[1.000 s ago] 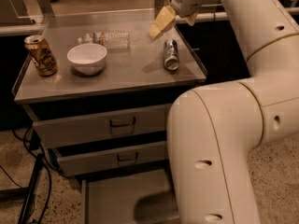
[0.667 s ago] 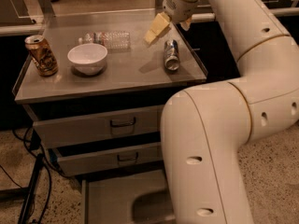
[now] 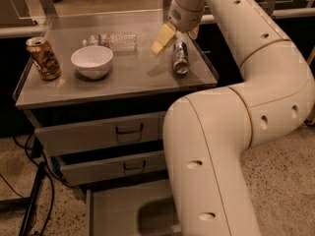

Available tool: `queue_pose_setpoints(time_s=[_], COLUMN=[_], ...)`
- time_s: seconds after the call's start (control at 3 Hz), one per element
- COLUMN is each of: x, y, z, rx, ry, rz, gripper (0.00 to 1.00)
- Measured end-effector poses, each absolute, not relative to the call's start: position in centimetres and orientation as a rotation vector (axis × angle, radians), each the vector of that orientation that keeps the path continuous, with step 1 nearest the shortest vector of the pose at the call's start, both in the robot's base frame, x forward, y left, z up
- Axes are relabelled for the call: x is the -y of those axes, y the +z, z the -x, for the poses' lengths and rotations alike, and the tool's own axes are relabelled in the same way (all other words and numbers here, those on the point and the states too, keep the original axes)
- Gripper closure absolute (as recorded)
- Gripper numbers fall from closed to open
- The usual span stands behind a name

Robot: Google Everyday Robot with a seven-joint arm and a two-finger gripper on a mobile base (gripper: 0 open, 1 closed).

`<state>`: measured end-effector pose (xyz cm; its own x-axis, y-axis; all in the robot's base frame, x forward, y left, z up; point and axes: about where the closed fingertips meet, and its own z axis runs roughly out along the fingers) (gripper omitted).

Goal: Place redbull can into bottom drawer

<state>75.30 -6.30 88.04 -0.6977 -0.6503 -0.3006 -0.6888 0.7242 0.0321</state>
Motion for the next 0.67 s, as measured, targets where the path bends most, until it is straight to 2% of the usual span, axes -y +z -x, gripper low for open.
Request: queue_pose_setpoints(time_s=[0.67], x=[7.4], y=[84.4], z=[-76.1], rx=[-2.724], ry=[0.178], rz=[1.049], gripper=[0.00])
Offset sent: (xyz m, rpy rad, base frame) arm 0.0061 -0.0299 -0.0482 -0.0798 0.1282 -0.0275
